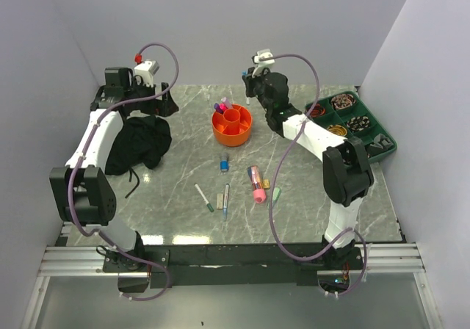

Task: Sort the stationery into containers
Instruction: Place the pen in the storage box.

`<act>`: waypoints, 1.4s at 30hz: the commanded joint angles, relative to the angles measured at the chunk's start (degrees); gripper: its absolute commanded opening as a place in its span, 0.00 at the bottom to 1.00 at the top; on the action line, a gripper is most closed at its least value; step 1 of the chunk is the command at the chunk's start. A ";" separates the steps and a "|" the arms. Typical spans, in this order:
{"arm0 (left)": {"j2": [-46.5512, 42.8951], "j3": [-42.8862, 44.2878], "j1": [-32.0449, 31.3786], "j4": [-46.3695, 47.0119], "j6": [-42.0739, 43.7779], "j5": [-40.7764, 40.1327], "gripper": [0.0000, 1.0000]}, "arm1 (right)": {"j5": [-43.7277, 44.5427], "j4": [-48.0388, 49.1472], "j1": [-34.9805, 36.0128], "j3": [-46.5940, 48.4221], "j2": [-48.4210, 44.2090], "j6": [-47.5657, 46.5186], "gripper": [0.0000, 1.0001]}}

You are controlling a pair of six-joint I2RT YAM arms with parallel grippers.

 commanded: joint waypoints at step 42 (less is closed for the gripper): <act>-5.50 -2.88 -12.62 -35.48 53.44 11.67 0.91 | -8.21 -22.61 -1.95 -4.05 -14.74 2.11 0.57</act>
